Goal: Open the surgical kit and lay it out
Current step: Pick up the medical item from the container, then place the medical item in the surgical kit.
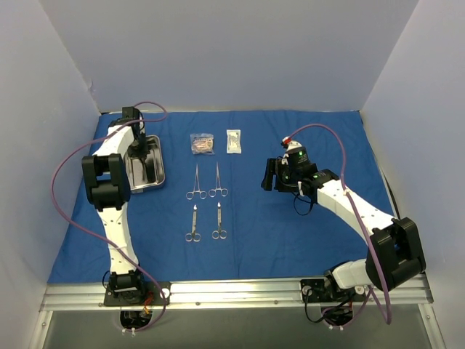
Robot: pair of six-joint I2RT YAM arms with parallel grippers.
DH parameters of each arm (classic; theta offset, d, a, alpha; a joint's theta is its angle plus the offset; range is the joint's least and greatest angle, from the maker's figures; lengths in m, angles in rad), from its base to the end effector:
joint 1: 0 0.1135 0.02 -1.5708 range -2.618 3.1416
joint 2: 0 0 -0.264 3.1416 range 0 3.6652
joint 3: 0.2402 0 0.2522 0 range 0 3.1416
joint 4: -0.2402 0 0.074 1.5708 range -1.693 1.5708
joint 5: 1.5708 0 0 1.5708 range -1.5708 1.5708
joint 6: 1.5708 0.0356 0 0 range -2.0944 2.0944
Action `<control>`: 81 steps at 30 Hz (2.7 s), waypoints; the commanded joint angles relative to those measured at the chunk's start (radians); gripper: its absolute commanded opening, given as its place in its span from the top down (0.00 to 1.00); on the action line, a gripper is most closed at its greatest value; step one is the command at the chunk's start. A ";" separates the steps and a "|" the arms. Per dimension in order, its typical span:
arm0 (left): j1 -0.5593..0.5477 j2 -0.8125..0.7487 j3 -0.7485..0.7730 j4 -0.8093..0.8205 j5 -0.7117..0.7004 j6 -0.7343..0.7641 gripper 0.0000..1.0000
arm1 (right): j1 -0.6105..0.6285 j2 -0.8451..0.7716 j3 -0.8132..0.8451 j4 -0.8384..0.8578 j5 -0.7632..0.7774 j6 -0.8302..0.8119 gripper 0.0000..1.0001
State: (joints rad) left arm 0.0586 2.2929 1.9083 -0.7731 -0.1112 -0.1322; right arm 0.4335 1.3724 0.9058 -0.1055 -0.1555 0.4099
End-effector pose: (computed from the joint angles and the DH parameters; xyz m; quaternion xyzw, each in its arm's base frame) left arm 0.4869 0.0325 0.1751 -0.1044 0.9717 0.0468 0.2066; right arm 0.2749 0.1333 0.2566 -0.0475 0.8747 0.2576 0.4077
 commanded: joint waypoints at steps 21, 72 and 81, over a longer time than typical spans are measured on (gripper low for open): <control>-0.549 -0.342 0.129 -0.296 -0.153 -0.684 0.98 | 0.148 0.037 0.169 0.188 -0.116 -0.069 0.35; -0.688 -0.530 -0.070 0.067 -0.094 -0.635 0.88 | 0.103 0.185 0.188 0.475 -0.472 0.095 1.00; -0.585 -0.687 -0.222 0.380 0.147 -0.482 0.04 | 0.015 0.125 0.206 0.582 -0.611 0.211 1.00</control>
State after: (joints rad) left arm -0.5755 1.6951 1.7103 -0.5980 -0.1154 -0.6945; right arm 0.4782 1.5677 1.0645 0.3637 -0.6697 0.5613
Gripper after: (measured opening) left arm 0.920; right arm 0.018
